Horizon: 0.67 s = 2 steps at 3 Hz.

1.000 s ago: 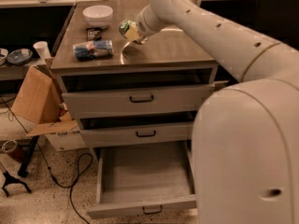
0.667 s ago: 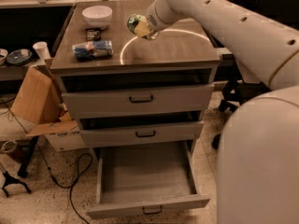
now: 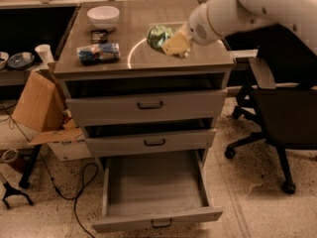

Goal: Place green can into bottom drawer

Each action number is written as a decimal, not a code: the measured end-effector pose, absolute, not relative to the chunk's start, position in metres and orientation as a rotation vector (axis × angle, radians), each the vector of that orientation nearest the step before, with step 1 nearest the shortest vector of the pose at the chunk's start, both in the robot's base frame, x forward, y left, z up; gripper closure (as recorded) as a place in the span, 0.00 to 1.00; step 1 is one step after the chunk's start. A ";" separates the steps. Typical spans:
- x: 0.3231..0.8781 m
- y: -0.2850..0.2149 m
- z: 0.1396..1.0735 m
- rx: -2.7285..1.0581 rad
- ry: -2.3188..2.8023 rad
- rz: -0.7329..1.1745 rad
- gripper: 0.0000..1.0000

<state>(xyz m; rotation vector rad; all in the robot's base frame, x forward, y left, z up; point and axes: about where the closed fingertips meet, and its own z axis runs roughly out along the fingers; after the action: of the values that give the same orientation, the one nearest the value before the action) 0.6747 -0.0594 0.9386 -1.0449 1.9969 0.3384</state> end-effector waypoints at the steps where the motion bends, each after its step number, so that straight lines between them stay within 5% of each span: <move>1: 0.628 -0.070 0.915 -1.159 1.959 0.443 1.00; 2: 0.605 -0.088 0.850 -1.219 1.963 0.493 1.00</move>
Offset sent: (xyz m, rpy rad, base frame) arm -0.0935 -0.0574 -0.1802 0.0153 0.1186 0.2204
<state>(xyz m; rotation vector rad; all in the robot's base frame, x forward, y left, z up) 0.6051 -0.0884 0.8503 -1.2193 1.9630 0.4929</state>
